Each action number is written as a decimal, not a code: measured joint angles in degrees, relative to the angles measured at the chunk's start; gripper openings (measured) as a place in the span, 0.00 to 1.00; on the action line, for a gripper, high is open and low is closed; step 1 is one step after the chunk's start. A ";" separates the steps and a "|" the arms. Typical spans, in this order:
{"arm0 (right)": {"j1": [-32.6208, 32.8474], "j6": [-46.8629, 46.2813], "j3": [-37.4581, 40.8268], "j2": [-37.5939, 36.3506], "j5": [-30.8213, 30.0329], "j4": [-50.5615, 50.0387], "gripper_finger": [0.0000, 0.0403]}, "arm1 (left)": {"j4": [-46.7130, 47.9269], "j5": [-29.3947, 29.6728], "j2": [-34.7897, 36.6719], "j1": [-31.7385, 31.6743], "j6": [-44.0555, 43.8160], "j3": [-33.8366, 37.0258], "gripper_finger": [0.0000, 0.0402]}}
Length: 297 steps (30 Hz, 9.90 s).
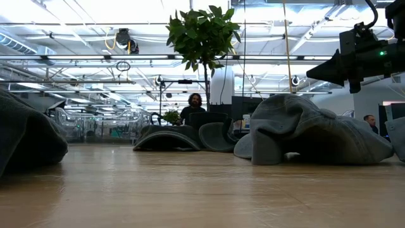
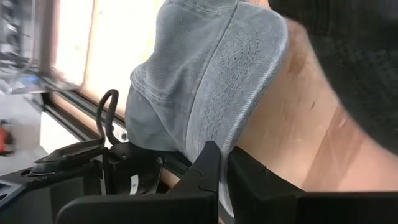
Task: Pick & Place hat
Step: Put the top left gray cap into the right transparent bin
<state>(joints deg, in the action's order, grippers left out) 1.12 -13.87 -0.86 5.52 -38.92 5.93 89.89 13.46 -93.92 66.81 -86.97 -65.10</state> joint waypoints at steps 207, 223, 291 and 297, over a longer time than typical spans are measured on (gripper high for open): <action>1.60 -48.50 -92.35 60.75 56.08 -19.66 0.06 | -64.26 15.97 26.33 -44.14 120.17 -27.36 0.31; 1.58 -29.69 -93.63 60.61 58.29 -31.79 0.06 | -70.99 9.93 27.92 -44.28 71.36 -27.39 0.32; -61.46 57.12 -113.59 77.21 37.08 -85.87 0.06 | -68.58 11.90 29.41 -50.29 65.70 -27.39 0.32; -63.02 52.84 -113.59 79.37 34.05 -86.10 0.06 | -68.76 11.92 30.01 -50.29 65.57 -27.39 0.32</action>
<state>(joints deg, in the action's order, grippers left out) -61.90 38.97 -114.45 84.89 -4.86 -80.16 21.12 25.38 -63.91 16.51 -21.40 -92.49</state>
